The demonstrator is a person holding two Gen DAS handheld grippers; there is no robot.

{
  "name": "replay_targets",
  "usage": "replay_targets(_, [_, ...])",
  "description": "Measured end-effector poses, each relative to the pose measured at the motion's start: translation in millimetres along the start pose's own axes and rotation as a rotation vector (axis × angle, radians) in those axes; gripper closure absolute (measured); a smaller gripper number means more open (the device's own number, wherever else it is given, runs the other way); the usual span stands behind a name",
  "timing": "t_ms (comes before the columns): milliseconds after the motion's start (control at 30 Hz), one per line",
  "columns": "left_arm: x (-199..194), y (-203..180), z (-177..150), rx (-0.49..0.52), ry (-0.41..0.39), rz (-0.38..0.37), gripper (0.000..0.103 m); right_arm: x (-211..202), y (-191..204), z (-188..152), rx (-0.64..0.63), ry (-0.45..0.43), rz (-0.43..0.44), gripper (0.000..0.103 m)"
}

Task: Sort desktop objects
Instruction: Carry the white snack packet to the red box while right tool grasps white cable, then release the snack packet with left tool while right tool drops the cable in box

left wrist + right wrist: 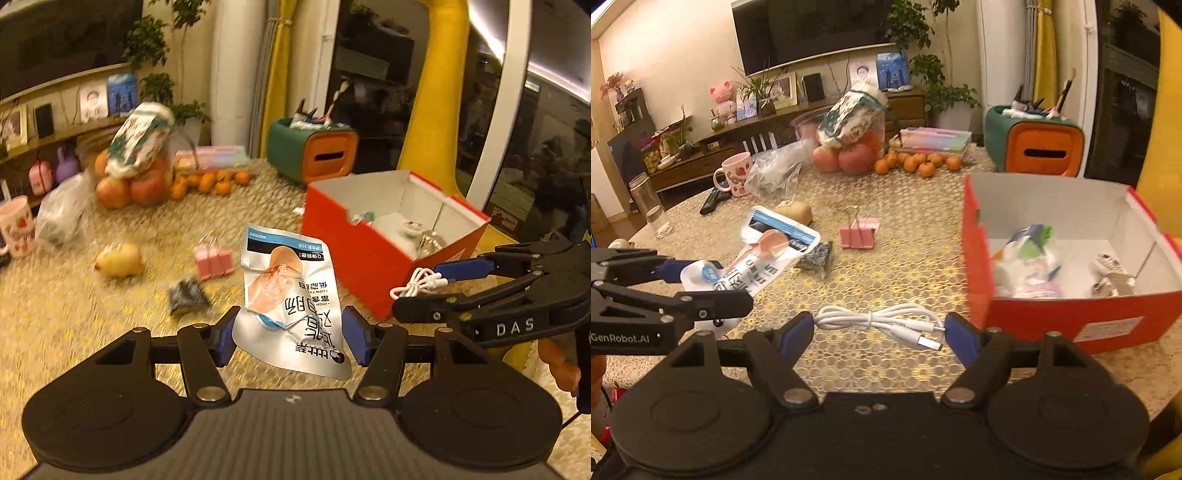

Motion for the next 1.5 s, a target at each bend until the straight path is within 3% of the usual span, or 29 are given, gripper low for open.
replay_targets(467, [32,-84,50,0.135,-0.052,-0.062,0.046,-38,-77,10,0.044,-0.086,-0.104,0.026])
replay_targets(767, [69,-120,73,0.168,-0.030,-0.091,0.045,-40,-130,20,0.055,-0.115,-0.168,0.026])
replay_targets(1200, [155,-139,85,0.204,0.089,-0.079,0.049,-4,-187,30,0.046,-0.089,-0.255,0.026])
replay_targets(1400, [187,-125,76,0.138,0.147,-0.056,0.049,34,-202,36,0.037,-0.011,-0.230,0.026])
replay_targets(1500, [190,-125,72,0.169,0.144,-0.060,0.049,54,-207,36,0.017,0.034,-0.233,0.026])
Point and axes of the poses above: each gripper's, at about its wrist camera, not at the fingertips, and x roughly the way its jaws point, y to its left, z to its top, the point moved 5 cm from there along x, roughly the way its jaws point, and after that the axes turned 3 degrees about -y, right-handed, at the moved point
